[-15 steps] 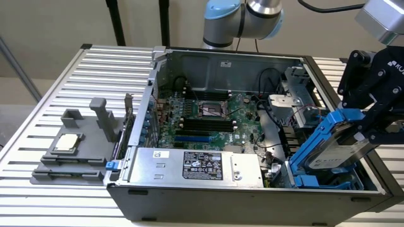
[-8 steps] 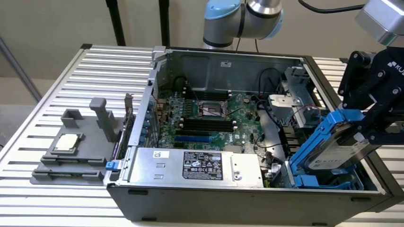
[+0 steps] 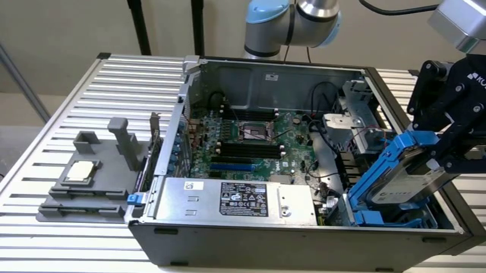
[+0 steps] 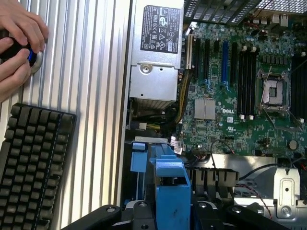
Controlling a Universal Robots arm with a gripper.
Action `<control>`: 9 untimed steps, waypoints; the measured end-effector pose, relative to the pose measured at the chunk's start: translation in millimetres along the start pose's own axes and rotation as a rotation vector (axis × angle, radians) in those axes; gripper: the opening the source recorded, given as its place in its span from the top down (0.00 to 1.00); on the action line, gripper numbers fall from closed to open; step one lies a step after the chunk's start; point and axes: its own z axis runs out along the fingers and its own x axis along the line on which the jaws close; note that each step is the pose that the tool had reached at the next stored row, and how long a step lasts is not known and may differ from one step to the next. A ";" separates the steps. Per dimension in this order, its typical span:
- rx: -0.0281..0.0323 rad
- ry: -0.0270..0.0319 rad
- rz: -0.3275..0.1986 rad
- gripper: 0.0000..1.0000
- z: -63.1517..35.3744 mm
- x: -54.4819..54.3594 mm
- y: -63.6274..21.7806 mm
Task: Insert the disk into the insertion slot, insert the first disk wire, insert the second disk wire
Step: 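Insert the disk into the insertion slot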
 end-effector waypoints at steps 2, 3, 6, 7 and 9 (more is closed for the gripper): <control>0.0000 0.0003 0.000 0.67 0.0 0.0 0.0; 0.0000 0.0004 0.000 0.67 0.1 0.0 0.0; 0.0000 0.0004 0.000 0.67 0.8 0.0 -0.1; 0.0000 0.0004 0.000 0.67 1.2 0.1 -0.1; 0.0000 0.0002 0.000 0.67 2.0 0.1 -0.1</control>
